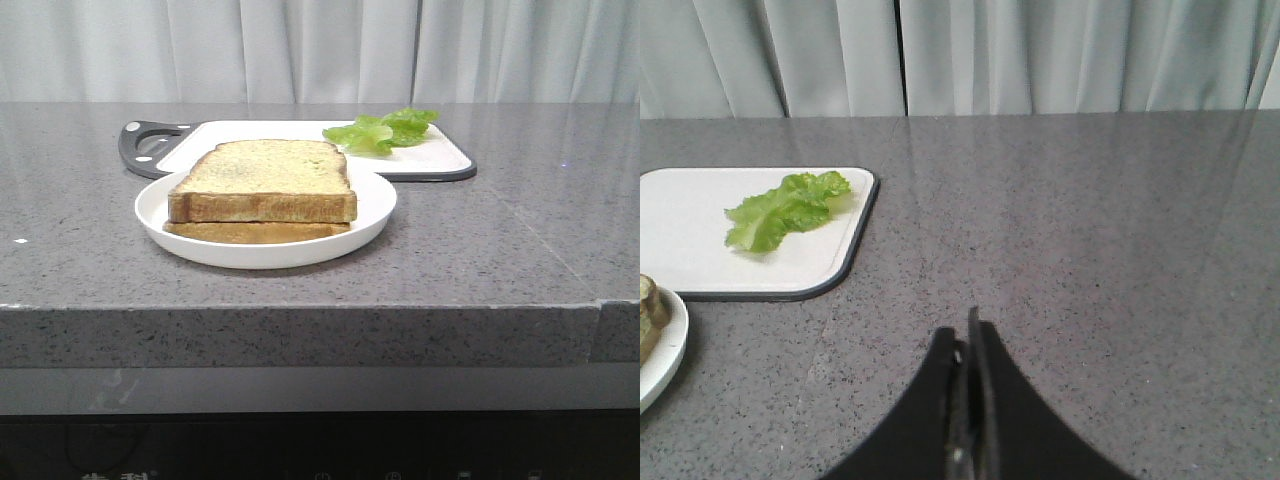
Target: Left arm grabs bread, right arm adds lettuce
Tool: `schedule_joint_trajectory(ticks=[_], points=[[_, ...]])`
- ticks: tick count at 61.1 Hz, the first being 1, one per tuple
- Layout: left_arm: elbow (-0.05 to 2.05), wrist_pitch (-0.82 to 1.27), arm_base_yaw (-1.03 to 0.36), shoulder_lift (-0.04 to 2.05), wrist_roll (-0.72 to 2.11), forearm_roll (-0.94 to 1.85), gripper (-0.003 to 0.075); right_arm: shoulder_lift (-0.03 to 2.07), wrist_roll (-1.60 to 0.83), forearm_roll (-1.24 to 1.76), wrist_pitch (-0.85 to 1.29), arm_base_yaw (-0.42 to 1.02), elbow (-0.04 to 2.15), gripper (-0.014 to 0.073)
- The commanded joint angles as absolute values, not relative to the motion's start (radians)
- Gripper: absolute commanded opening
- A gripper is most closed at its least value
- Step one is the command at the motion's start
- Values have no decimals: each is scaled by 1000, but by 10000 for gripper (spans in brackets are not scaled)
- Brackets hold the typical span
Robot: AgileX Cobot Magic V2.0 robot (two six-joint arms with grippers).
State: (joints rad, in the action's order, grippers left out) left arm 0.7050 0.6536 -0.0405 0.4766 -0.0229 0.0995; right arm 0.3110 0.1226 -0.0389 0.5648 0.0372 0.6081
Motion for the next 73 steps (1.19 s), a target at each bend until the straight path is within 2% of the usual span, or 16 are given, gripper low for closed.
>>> schedule_joint_trajectory(ticks=[1, 7, 10, 14, 37, 46, 64, 73], points=[[731, 592, -48, 526, -8, 141, 198, 328, 114, -55, 514, 31, 640, 26], [735, 595, -48, 575, 48, 261, 389, 328, 114, -55, 522, 31, 640, 248], [742, 612, -48, 607, 98, 342, 435, 328, 114, -54, 521, 31, 640, 355], [762, 661, -48, 667, 192, 474, 440, 328, 114, -54, 519, 31, 640, 424], [932, 897, -48, 1049, 502, 903, 438, 328, 114, -54, 518, 31, 640, 426], [991, 921, -56, 1187, 589, 1026, 439, 328, 114, -54, 518, 31, 640, 426], [1109, 836, -238, 1399, 592, 972, 439, 328, 114, -54, 518, 31, 640, 426], [1160, 830, -277, 1489, 592, 965, 439, 328, 114, -54, 518, 31, 640, 426]])
